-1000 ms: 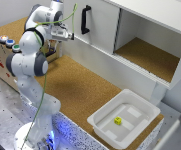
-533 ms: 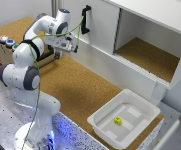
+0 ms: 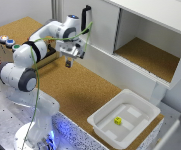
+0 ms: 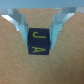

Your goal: Place the purple block inside the box

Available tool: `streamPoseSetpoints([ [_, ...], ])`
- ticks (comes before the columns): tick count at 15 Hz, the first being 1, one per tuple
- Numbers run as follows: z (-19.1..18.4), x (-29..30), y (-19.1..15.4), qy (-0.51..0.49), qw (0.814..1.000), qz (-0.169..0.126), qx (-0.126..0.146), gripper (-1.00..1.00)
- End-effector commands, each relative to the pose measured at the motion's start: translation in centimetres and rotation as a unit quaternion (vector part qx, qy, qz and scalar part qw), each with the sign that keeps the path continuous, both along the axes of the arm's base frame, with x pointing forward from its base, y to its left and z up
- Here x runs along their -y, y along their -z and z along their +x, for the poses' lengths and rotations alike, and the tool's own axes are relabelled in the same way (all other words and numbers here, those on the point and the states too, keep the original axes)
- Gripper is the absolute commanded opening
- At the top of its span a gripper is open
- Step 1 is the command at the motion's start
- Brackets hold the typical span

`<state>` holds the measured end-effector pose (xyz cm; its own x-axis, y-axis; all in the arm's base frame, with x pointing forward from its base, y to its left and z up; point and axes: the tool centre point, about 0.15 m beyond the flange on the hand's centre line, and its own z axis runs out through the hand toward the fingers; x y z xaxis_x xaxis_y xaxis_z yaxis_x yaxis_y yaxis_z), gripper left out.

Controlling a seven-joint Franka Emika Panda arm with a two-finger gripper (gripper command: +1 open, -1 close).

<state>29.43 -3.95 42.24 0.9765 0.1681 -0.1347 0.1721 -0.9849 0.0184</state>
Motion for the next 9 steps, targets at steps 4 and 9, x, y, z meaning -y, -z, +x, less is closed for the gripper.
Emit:
streamPoseSetpoints([
  [4,-5.3,16.0,2.1,0.147,0.986,0.005,0.076,-1.0],
  [9,-5.3,15.7,1.6,0.14,0.985,0.015,0.102,-1.0],
])
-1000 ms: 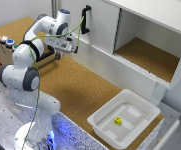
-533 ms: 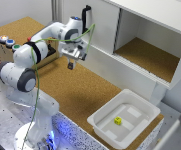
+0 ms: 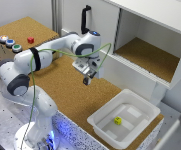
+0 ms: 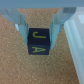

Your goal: Place the purple block inside the box

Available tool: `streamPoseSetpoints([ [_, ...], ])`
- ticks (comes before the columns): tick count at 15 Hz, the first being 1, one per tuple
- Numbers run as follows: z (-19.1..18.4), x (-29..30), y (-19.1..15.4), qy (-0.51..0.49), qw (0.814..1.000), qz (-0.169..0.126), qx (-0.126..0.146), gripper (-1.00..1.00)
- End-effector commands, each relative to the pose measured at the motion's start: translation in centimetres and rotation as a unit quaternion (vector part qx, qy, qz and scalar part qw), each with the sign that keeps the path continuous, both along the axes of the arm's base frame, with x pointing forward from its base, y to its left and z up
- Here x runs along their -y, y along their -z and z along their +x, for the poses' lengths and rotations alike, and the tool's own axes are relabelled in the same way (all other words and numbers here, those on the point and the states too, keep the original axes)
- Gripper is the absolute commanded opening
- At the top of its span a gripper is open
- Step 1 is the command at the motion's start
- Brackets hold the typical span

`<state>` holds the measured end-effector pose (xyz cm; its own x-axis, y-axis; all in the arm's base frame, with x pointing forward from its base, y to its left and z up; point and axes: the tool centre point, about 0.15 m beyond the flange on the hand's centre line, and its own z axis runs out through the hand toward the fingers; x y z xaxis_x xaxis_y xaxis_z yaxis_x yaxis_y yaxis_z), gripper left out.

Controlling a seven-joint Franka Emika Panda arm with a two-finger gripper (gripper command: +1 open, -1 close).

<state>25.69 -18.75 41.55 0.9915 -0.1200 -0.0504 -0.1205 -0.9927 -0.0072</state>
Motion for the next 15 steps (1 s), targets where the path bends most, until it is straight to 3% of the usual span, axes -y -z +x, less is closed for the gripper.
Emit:
streamPoseSetpoints([
  [1,-1.26,0.52,0.73,-0.012,0.998,-0.003,0.061,-1.0],
  [15,-0.61,0.17,0.0,-0.009,0.998,-0.007,0.06,-1.0],
])
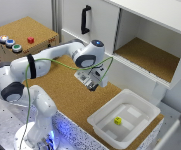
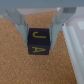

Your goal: Place the purple block inside the box

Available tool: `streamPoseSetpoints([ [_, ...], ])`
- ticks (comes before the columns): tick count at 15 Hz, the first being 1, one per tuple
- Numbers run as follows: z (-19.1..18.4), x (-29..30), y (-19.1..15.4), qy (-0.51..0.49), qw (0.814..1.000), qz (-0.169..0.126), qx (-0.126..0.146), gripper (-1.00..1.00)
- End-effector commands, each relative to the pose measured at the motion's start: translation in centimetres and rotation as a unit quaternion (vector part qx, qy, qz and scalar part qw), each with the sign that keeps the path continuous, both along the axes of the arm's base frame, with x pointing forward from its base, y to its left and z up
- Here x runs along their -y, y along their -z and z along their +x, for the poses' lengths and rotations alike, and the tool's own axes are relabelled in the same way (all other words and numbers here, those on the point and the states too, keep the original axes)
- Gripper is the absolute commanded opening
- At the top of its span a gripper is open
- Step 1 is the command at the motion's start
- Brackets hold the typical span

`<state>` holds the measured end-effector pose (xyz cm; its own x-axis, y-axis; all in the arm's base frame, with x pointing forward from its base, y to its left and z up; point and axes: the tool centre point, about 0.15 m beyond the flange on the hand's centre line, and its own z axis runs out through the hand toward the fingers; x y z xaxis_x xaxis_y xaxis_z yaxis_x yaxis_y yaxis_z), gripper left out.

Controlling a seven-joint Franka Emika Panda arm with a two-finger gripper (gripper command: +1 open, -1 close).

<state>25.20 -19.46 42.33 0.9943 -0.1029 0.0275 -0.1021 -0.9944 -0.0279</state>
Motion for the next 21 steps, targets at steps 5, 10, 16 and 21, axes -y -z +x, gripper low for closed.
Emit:
streamPoseSetpoints([
  [5,0.3,0.8,0.1,0.012,1.0,-0.002,-0.001,-1.0],
  [10,1.6,10.0,1.2,0.111,0.994,-0.025,-0.001,-1.0],
  [16,4.5,16.9,3.8,0.139,0.99,-0.016,-0.012,-1.0],
  [21,8.5,19.5,7.4,0.129,0.991,-0.004,-0.035,-1.0],
])
